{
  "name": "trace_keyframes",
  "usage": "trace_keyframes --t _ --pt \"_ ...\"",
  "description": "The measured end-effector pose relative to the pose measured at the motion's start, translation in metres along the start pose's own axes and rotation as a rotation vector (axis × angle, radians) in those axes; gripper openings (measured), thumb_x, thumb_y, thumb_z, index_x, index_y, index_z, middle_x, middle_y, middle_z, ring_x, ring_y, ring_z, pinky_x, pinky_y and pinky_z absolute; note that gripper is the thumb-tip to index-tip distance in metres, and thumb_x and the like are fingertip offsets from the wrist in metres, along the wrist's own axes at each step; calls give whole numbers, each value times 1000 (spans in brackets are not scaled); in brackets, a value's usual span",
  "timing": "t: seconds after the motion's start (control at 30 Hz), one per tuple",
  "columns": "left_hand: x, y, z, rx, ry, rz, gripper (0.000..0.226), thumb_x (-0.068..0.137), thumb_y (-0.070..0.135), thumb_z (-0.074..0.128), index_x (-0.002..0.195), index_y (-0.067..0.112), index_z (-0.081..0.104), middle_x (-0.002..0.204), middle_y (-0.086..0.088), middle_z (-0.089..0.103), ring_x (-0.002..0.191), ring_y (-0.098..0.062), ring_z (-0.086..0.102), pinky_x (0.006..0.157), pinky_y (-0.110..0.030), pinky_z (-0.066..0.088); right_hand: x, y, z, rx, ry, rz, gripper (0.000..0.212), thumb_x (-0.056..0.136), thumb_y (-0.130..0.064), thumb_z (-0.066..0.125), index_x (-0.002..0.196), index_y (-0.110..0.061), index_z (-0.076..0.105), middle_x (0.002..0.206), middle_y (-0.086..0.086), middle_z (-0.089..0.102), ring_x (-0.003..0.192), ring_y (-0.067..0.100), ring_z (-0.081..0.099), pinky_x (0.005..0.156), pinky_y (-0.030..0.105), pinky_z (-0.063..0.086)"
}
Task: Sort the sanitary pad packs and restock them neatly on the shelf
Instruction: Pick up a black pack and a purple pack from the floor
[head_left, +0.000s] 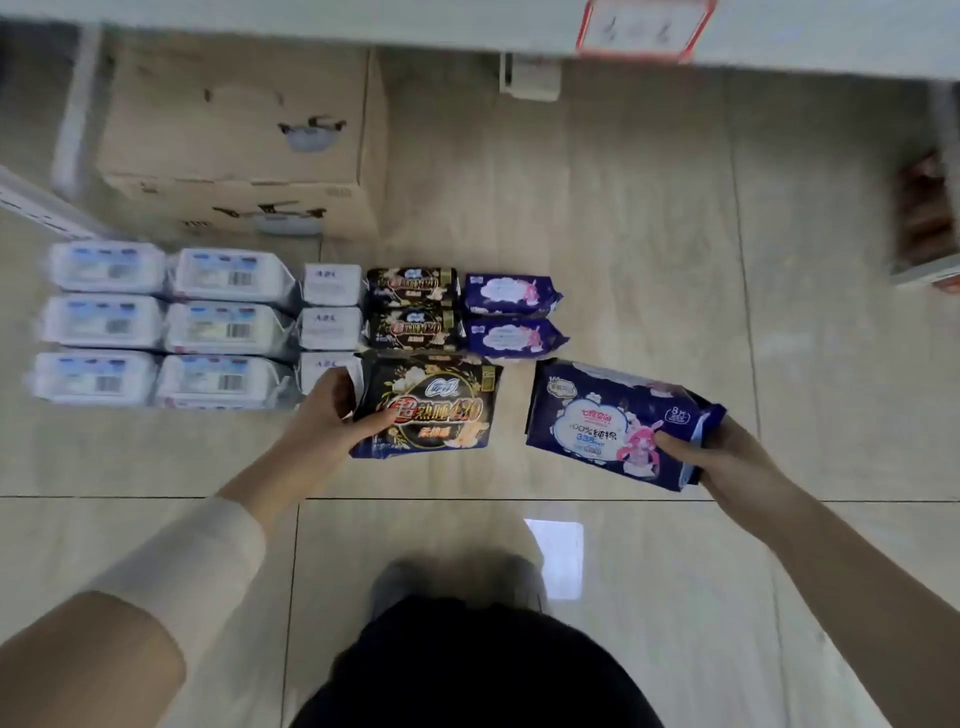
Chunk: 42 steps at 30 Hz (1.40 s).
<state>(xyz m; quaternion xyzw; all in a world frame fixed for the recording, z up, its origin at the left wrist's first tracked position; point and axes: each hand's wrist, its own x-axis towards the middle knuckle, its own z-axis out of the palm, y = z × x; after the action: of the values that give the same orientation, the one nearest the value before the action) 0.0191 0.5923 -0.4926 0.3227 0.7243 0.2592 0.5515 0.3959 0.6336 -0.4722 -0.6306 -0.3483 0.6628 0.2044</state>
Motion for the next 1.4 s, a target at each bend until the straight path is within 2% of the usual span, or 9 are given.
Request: trace_keyframes --t 0.1,0.27,0.37,0.5,0.73,0.8,0.87,1.03,1.4 --pt "51 -51 15 43 -22 60 56 70 20 80 116 14 49 113 1 63 107 -14 59 97 -41 45 63 57 3 -66 -9 -14 57 68 -16 74 121 -17 55 112 7 68 103 30 64 86 48 51" --pt "117 -103 37 38 -49 139 57 74 11 76 120 19 44 120 3 58 113 -12 55 101 -38 43 147 129 3 -123 -43 -53 72 61 -26 84 124 -19 51 114 5 67 104 29 64 88 53 48" --pt "141 -115 46 101 -69 205 61 77 7 72 127 18 39 121 7 53 112 -7 50 100 -27 41 179 151 3 -101 -45 -89 74 59 -22 82 125 -16 49 116 7 66 108 29 62 87 48 51" --pt "155 -126 48 350 -49 301 74 78 11 73 138 10 30 116 10 41 107 -4 39 74 0 29 200 162 6 -114 -41 -148 108 27 -43 93 122 -14 50 113 7 66 101 21 65 75 31 57" --pt "168 -140 36 455 -64 462 77 70 10 78 120 35 27 116 10 43 108 -9 48 82 -19 39 204 168 8 -262 -16 -267 86 30 -45 92 104 -23 56 100 -5 66 86 5 65 69 16 54" --pt "166 -141 33 485 -68 503 77 67 8 80 114 40 27 118 7 46 109 -12 51 84 -26 45 207 170 11 -363 25 -305 68 49 -18 91 106 -20 54 99 -4 64 83 2 62 67 9 50" --pt "165 -142 32 550 -29 539 78 66 8 81 118 35 31 117 -3 54 106 -21 56 86 -38 48 211 171 16 -435 77 -355 61 60 2 82 108 -19 52 100 -3 61 78 -8 59 66 5 47" --pt "165 -141 29 935 183 646 69 59 12 85 116 -2 48 107 -23 58 95 -40 55 78 -44 43 218 168 27 -547 113 -485 64 59 -7 85 106 -34 50 97 -27 60 87 -9 57 74 5 46" --pt "174 -153 27 1216 377 613 77 47 32 89 106 -3 52 99 -25 57 100 -38 43 81 -47 34 236 169 57 -640 222 -656 66 63 -14 85 120 -11 52 110 0 56 90 10 52 73 0 39"
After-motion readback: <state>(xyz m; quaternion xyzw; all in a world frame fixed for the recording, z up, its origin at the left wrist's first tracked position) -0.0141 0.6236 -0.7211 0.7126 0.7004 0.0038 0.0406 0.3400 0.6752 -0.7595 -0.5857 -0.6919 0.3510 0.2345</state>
